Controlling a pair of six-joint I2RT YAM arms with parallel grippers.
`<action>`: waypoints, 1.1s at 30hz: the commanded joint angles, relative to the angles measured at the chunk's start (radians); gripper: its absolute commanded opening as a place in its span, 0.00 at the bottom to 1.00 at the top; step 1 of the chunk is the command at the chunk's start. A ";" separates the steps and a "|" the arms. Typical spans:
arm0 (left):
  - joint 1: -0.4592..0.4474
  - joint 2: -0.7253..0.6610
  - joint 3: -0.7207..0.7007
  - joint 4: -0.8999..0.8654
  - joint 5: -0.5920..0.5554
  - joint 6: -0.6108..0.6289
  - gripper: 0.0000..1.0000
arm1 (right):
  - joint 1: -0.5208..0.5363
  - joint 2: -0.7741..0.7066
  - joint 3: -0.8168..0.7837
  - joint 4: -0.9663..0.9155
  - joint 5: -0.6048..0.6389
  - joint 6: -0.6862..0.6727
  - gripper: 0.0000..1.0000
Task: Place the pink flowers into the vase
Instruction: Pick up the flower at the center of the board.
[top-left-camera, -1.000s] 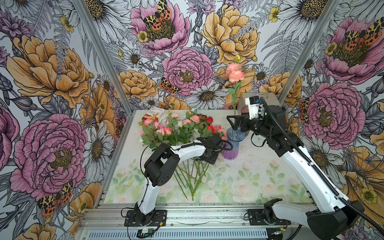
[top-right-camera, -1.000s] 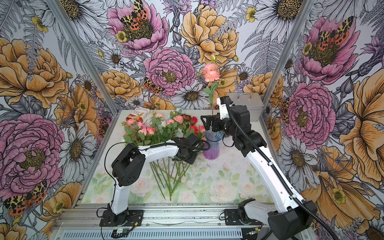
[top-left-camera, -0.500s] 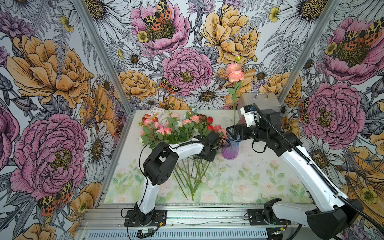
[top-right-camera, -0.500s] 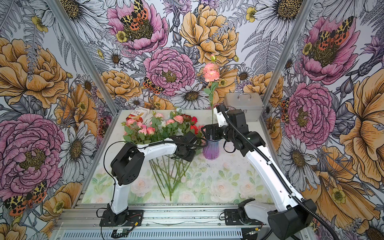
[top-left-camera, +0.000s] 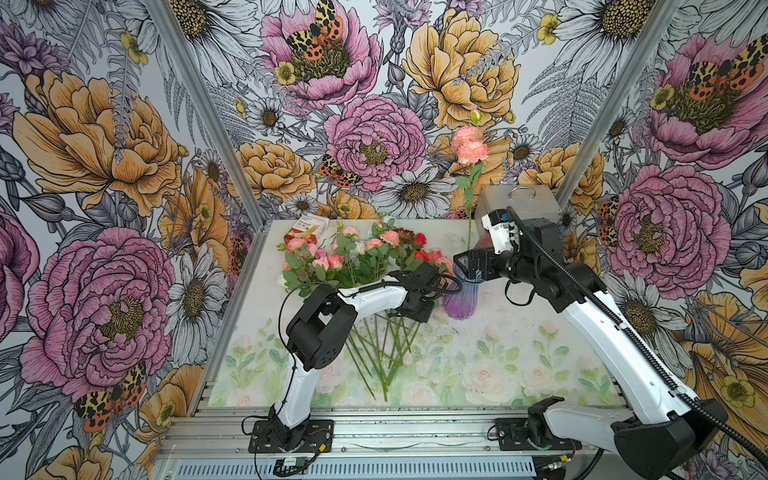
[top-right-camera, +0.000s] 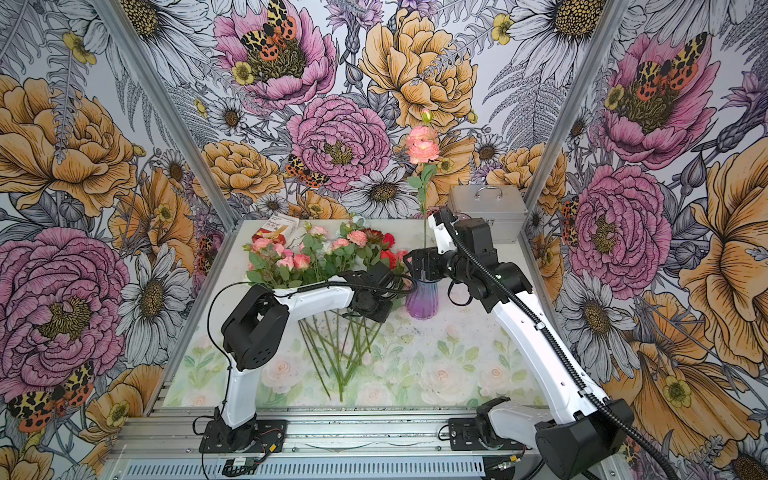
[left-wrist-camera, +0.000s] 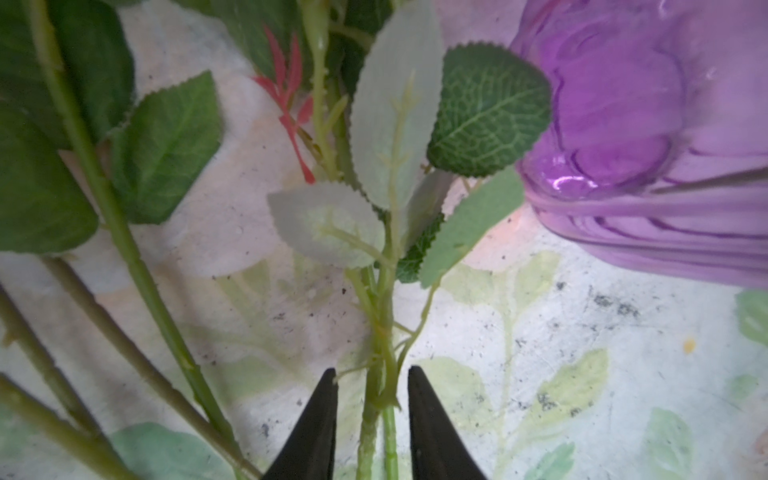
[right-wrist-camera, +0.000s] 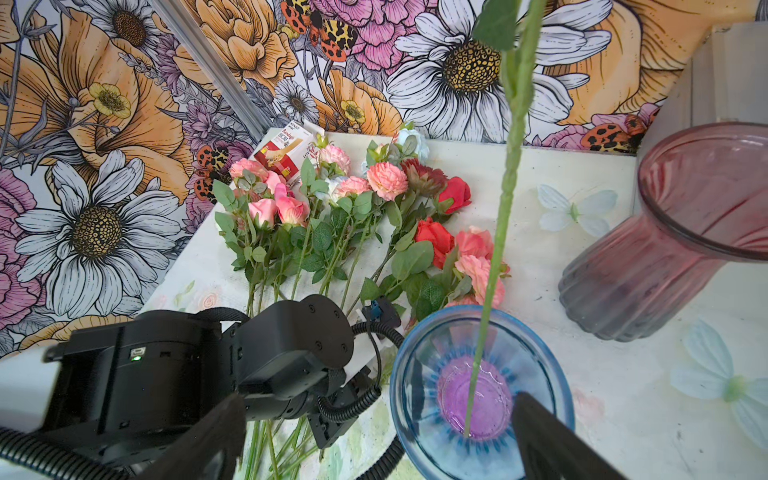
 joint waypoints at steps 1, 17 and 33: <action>0.013 0.029 0.028 0.022 0.006 0.009 0.19 | 0.007 -0.013 0.040 -0.002 0.018 -0.008 0.99; 0.080 -0.213 0.006 0.075 -0.040 0.018 0.00 | 0.010 0.007 0.059 -0.002 -0.015 0.010 0.99; 0.124 -0.734 -0.374 0.486 -0.227 0.085 0.00 | 0.070 0.151 0.306 -0.004 -0.041 0.107 0.92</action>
